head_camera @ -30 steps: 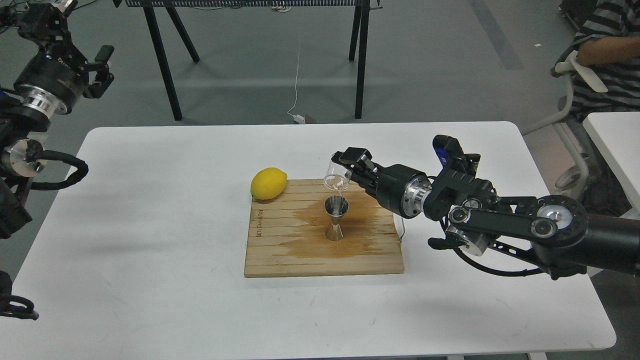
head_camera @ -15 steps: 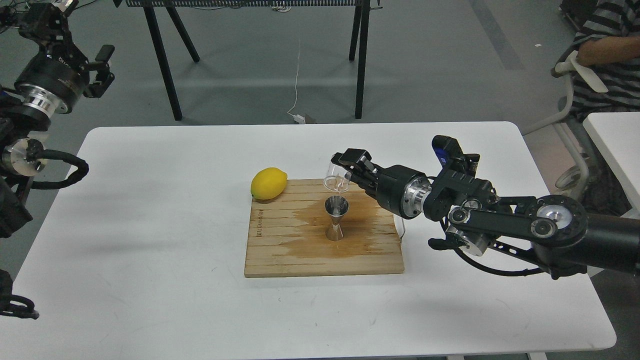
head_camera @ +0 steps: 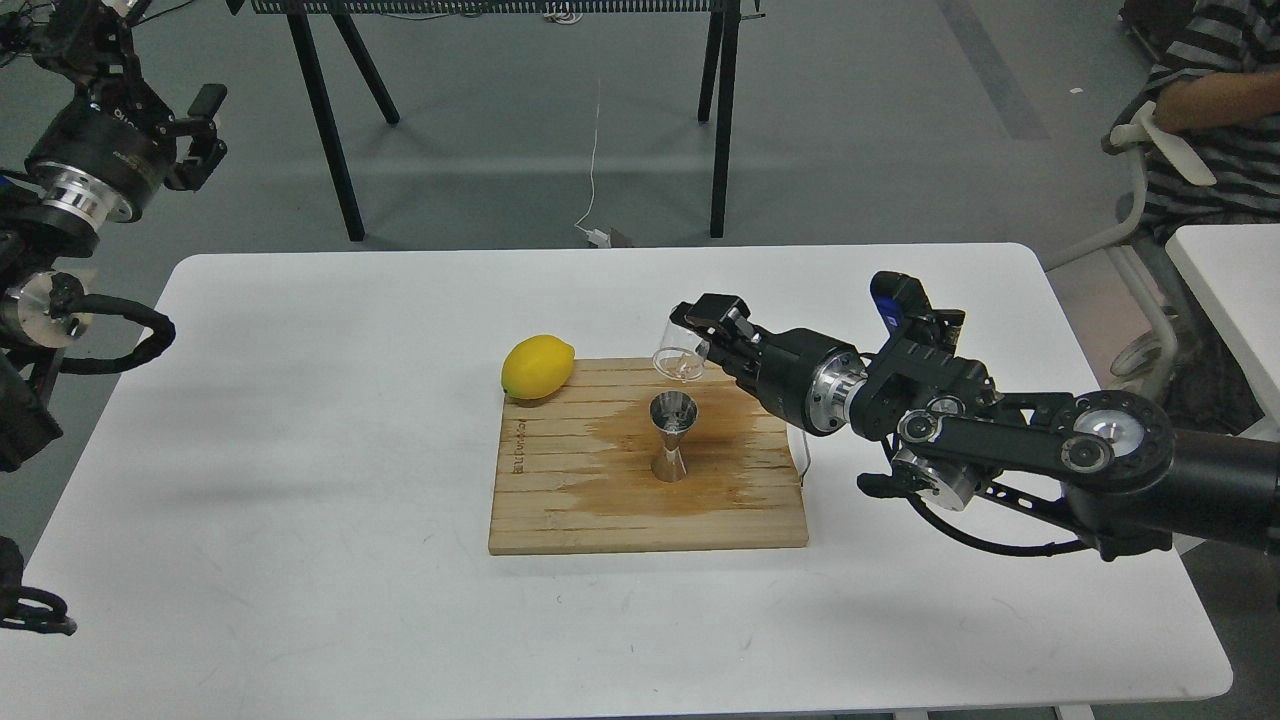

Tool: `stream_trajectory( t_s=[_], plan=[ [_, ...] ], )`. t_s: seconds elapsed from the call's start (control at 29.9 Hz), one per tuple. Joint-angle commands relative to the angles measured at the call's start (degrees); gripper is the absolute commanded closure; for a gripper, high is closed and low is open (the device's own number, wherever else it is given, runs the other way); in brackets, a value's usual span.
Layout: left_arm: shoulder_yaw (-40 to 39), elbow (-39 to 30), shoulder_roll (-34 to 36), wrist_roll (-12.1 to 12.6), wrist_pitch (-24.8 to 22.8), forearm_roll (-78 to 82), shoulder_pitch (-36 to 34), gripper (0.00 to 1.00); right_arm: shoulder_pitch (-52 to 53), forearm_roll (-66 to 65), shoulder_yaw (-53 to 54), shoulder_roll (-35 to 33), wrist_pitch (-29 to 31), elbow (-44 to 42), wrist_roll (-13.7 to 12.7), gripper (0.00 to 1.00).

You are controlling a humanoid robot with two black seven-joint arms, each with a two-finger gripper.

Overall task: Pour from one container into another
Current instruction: 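Turn the glass cup upright and carry it back with the right gripper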

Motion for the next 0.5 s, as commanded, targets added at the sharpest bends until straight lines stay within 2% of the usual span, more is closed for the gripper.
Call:
stream_trajectory(
  t_s=[0.0,0.17,0.47],
  plan=[
    [0.04,0.0,0.0,0.08,0.0,0.0,-0.11,0.01,-1.62,1.56,3.64,0.1,-0.02,-0.1,-0.08,0.74],
    [0.04,0.0,-0.09,0.08,0.0,0.0,-0.2,0.01,-2.76,10.34,9.7,0.1,-0.02,0.08,0.01,0.74],
    [0.13,0.0,0.09,0.26,0.0,0.0,-1.34,0.01,-16.98,24.41,36.75,0.89,0.07,0.25,0.53,0.73]
  ],
)
